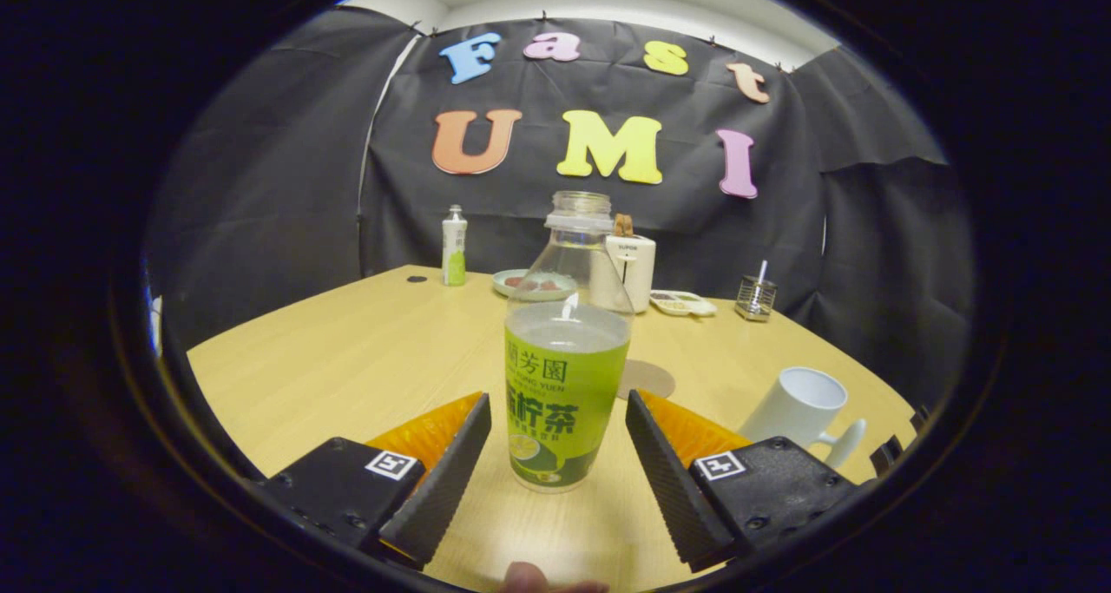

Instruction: Take the bottle from table, then pour the juice into the cup, finally place the bottle on the coaster

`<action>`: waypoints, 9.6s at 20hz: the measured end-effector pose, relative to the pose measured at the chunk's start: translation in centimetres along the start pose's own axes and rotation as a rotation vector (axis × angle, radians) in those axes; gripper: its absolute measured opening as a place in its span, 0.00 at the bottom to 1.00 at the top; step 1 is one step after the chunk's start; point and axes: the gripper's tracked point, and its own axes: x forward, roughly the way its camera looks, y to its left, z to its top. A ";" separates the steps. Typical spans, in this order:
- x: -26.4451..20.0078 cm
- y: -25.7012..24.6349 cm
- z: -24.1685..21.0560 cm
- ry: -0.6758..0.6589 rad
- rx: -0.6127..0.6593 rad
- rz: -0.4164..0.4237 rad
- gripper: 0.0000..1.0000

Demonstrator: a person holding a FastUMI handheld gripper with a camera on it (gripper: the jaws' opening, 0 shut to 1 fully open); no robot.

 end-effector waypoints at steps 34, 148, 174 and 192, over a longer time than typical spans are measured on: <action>-4.5 1.4 3.0 0.115 0.338 0.076 0.79; -3.8 -7.6 18.0 -0.229 2.093 0.702 0.76; -4.9 -8.9 19.5 -0.279 2.052 0.704 0.76; -6.4 -5.8 13.9 -0.129 1.217 0.397 0.77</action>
